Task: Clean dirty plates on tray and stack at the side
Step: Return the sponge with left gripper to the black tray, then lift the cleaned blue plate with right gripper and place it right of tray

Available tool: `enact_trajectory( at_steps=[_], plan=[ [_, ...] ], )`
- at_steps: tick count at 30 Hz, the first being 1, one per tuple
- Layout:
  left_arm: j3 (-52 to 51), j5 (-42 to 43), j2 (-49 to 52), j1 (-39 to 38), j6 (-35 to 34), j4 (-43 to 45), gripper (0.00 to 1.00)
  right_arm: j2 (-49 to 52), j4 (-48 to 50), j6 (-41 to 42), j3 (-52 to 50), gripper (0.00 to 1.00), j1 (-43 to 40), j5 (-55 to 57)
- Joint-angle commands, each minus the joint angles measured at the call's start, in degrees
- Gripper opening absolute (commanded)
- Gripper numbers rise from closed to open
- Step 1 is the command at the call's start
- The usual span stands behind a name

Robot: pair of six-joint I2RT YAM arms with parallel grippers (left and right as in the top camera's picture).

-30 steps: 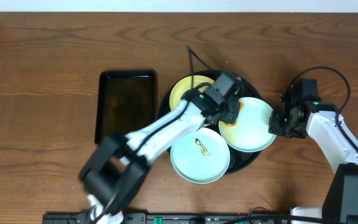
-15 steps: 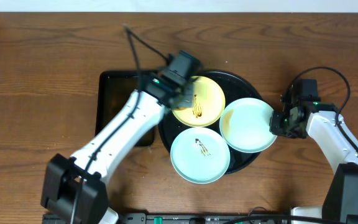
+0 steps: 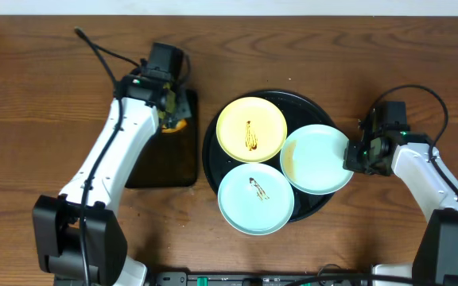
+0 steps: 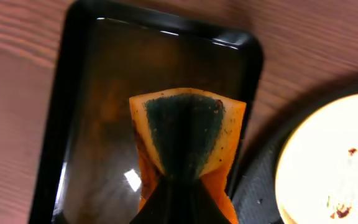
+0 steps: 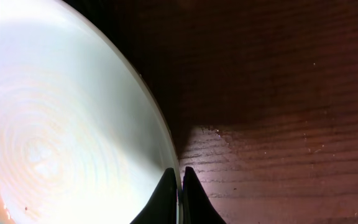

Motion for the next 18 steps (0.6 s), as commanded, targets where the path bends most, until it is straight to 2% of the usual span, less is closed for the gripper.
enact_trajectory(
  at_steps=[1,6,7,10,18],
  plan=[
    [0.7,-0.1,-1.2,1.4,0.9,-0.6,0.08,-0.9,-0.6,0.2,1.0,0.01,-0.3,2.2],
    [0.7,-0.1,-1.2,1.7,0.9,-0.8,0.08,-7.0,-1.4,-1.2,5.0,0.01,-0.3,8.5],
    [0.7,-0.1,-1.2,1.7,1.0,-0.8,0.12,-9.1,-1.1,-2.8,5.6,0.01,-0.3,10.1],
    [0.7,-0.1,-1.2,1.7,1.0,-0.8,0.13,-12.2,-1.0,-4.6,6.1,0.01,0.1,14.4],
    [0.7,-0.1,-1.2,1.7,0.9,-0.8,0.13,-18.1,0.7,-7.1,6.1,0.01,6.0,33.5]
  ],
)
